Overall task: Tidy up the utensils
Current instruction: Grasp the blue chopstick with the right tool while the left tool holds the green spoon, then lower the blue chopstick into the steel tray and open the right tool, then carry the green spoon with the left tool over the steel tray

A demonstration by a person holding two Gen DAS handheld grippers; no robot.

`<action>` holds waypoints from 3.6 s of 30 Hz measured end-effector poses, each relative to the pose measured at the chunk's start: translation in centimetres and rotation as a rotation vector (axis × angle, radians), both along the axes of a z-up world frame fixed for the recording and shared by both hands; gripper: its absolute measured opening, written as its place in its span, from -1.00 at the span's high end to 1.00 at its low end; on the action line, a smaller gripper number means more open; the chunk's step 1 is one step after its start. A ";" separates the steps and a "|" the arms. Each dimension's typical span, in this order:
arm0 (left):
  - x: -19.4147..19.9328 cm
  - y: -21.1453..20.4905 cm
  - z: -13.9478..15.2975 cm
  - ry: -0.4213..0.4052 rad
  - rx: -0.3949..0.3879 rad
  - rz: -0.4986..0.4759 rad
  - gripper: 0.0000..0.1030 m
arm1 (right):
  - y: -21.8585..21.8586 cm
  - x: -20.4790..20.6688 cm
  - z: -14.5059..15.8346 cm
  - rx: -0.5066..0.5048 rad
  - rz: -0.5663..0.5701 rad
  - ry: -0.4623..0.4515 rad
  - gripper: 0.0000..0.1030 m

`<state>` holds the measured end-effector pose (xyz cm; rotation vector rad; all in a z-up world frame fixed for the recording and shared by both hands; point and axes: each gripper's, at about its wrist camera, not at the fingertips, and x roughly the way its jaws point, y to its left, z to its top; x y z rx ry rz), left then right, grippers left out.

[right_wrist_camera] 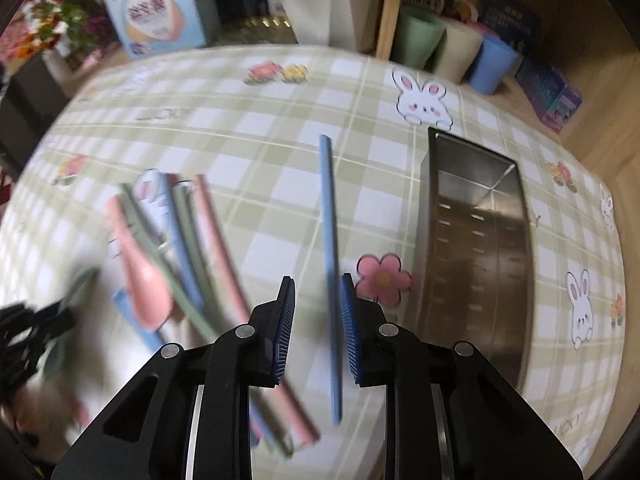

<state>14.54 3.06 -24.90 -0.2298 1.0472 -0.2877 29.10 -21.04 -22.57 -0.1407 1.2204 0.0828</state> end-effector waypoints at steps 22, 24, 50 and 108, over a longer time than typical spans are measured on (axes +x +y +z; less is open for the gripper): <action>-0.5 0.3 -0.1 -0.009 -0.027 0.027 0.70 | 0.5 1.0 -2.2 0.011 -0.127 -0.030 0.87; -0.5 0.2 -0.1 -0.011 -0.022 0.028 0.70 | 0.5 0.0 -1.8 -0.008 -0.110 -0.067 0.87; -0.4 -1.2 0.2 -0.023 0.090 0.051 0.69 | -9.0 -9.4 6.0 0.202 -0.182 -0.359 0.87; -0.1 -2.9 0.5 0.152 0.061 0.015 0.70 | -10.4 -12.1 5.0 0.235 -0.244 -0.317 -0.64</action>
